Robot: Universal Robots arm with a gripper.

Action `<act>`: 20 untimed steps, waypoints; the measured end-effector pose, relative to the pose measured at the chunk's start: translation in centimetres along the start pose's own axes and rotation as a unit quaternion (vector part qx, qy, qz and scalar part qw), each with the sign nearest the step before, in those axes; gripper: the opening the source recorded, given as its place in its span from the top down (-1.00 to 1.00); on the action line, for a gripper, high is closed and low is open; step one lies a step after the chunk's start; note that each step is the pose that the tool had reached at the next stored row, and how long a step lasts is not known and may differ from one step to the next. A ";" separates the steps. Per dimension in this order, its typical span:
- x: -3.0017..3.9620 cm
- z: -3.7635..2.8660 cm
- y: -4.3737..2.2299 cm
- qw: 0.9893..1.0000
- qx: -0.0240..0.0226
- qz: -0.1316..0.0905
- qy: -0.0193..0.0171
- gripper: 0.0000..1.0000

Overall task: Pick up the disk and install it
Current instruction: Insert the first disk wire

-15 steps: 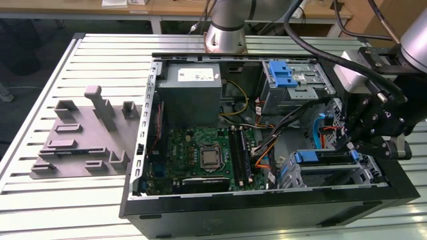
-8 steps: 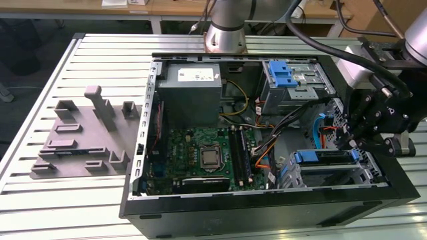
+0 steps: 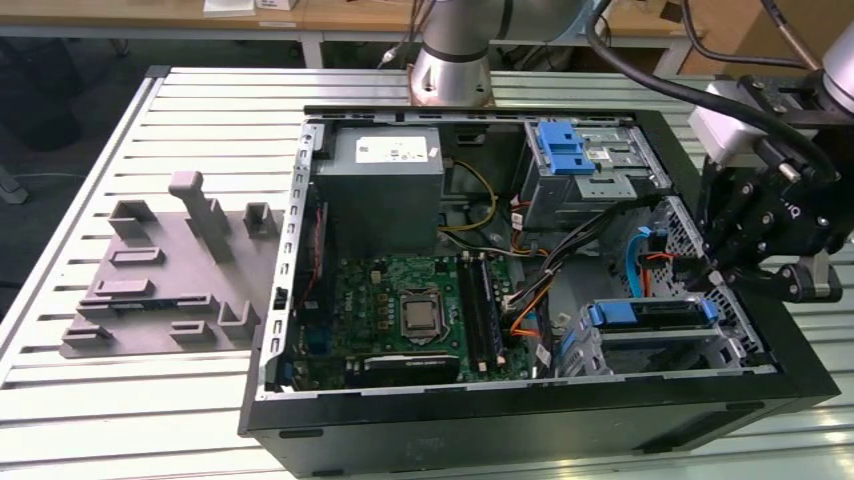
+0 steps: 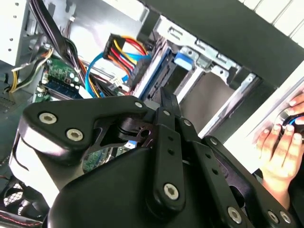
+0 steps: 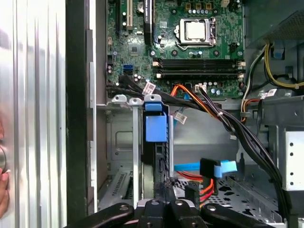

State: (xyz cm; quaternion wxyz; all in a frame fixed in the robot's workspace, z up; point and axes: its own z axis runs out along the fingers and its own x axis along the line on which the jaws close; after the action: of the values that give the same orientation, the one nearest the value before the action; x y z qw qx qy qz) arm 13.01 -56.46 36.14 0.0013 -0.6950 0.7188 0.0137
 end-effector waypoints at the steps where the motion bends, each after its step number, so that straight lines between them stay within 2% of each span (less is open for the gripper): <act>1: -0.12 0.00 -0.09 1.000 0.000 0.000 0.000 0.79; 10: -0.92 -0.58 -0.13 1.000 0.001 0.000 0.000 0.79; 16: -1.58 -0.67 -0.02 1.000 0.008 0.000 0.002 0.79; 20: -1.62 -0.68 0.05 1.000 0.009 0.000 0.002 0.79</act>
State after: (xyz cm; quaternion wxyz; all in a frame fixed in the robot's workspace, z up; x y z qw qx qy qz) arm 13.03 -54.85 36.85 0.0061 -0.6951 0.7189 0.0056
